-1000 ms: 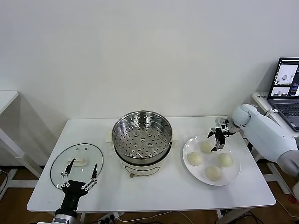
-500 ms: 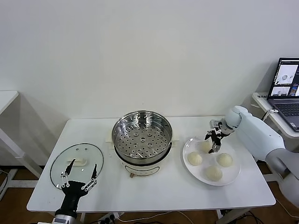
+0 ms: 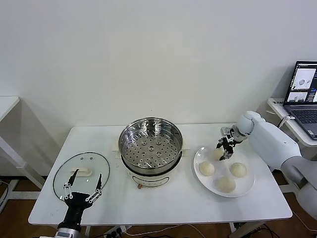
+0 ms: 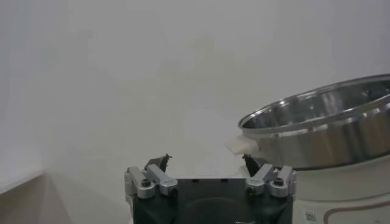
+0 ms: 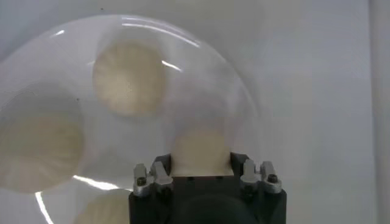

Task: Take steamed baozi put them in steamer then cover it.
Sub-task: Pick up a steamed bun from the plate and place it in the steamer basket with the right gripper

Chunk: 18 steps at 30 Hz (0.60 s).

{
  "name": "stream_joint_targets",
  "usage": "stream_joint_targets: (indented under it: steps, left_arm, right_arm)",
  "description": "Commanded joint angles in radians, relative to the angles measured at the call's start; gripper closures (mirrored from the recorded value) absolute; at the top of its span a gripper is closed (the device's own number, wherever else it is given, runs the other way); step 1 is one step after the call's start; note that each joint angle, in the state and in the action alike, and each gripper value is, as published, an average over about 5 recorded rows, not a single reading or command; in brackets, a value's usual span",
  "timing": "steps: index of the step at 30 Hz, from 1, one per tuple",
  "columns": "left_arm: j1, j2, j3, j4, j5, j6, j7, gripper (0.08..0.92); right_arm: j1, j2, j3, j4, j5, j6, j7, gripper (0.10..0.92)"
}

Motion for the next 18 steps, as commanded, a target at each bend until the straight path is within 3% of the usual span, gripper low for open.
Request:
stream_joint_targets:
  steps: [1, 11, 18]
  left_arm:
    - [-0.002, 0.002, 0.001, 0.002, 0.006, -0.005, 0.0, 0.177]
    - [-0.007, 0.0, 0.01, 0.005, 0.008, -0.015, 0.0, 0.177]
    - [-0.011, 0.004, 0.01, 0.008, 0.007, -0.023, 0.0, 0.177]
  right_arm:
    - [0.186, 0.014, -0.057, 0.135, -0.018, 0.29, -0.012, 0.351]
    - [0.413, 0.201, -0.198, 0.223, -0.073, 0.611, -0.011, 0.35]
    - [0.384, 0.324, -0.212, 0.228, -0.21, 0.714, 0.012, 0.354]
